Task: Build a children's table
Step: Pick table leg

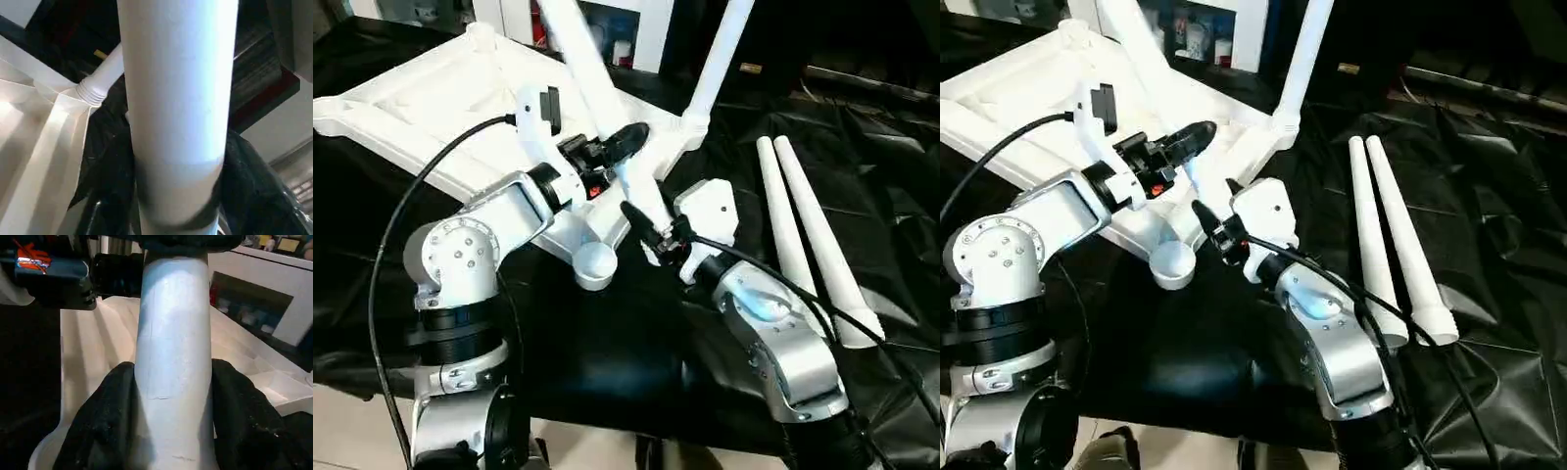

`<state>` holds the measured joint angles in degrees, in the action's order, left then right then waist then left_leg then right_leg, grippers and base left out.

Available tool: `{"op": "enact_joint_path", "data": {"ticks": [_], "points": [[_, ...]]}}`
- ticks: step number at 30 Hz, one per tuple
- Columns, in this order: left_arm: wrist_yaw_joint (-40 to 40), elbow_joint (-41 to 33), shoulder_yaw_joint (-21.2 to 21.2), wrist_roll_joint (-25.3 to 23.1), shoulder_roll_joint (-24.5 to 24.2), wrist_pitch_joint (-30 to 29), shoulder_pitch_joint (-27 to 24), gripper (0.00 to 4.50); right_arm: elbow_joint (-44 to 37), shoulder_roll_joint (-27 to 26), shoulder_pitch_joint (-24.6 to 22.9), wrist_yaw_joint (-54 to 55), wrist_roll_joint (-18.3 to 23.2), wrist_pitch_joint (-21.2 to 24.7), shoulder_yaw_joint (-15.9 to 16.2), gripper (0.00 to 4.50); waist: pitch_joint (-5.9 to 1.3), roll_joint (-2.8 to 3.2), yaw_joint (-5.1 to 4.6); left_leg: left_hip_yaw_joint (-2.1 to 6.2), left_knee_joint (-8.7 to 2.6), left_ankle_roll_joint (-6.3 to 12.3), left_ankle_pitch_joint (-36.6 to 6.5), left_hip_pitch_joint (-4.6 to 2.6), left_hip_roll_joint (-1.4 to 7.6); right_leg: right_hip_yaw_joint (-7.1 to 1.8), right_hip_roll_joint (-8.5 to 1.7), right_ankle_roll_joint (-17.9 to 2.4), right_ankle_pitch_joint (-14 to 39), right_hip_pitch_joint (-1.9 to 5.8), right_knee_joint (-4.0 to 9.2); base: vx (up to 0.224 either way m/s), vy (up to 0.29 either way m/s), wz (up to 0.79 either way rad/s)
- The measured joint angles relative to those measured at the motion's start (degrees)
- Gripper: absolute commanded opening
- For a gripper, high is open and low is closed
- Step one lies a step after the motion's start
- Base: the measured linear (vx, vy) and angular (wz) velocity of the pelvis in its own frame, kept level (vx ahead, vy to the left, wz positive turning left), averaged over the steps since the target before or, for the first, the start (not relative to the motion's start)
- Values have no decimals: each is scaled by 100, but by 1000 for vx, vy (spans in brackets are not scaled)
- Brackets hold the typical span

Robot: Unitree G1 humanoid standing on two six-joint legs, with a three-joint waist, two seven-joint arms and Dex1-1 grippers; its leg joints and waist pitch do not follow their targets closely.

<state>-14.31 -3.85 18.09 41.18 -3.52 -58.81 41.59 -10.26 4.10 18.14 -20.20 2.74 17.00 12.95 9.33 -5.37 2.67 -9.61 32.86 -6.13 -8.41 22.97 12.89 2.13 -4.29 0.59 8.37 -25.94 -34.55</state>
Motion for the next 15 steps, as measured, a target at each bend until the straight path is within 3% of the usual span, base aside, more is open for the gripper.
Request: {"op": "enact_joint_path", "data": {"ticks": [3, 4, 6, 9, 12, 13, 15], "points": [[-64, 98, -13, 62, -70, 15, 47, 198, 146, 21, 85, -57, 0, -146, 2, 191, -1, 24, 37, 2, 27, 0, 0, -3, 1, -3, -2, -3, 2, 0, -30, 0, 0, 0], [-102, 163, -34, 60, -107, 47, 84, 194, 172, 11, 121, -118, 80, -127, -44, 247, 0, 30, 54, 4, 38, 0, 0, -4, 2, -3, -2, -3, 2, 0, -41, 0, 0, 0], [-201, 276, -77, 57, -213, 92, 136, 194, 158, -1, 144, -323, 417, 28, -168, 261, -11, 59, 68, 7, 57, 1, 0, -5, 4, -3, -2, -8, -1, 4, -48, 0, 0, 0], [-340, 396, -118, -65, -474, 152, 166, 190, -138, 153, 202, -844, 1261, 922, -450, 287, -27, 119, 73, 9, 79, 4, 0, -4, 3, -6, -4, -14, -12, 12, -53, 0, 0, 0], [-574, 493, -206, -155, -750, 206, 169, 190, -275, 427, 371, -1203, 1957, 1863, -695, 292, -28, 121, 84, 14, 88, 11, 8, -5, 4, -4, -4, -20, -19, 11, -67, 0, 0, 0], [-733, 520, -313, -186, -918, 210, 169, 190, -273, 534, 524, -1333, 2374, 2340, -913, 292, -27, 122, 86, 15, 91, 12, 9, -5, 4, -4, -4, -20, -24, 11, -69, 0, 0, 0], [-914, 526, -408, -199, -1041, 182, 170, 190, -273, 801, 768, -1560, 2820, 2736, -1212, 292, -33, 131, 101, 16, 96, 10, 12, -5, 3, -4, -6, -23, -28, 12, -70, 0, 0, 0]]}}
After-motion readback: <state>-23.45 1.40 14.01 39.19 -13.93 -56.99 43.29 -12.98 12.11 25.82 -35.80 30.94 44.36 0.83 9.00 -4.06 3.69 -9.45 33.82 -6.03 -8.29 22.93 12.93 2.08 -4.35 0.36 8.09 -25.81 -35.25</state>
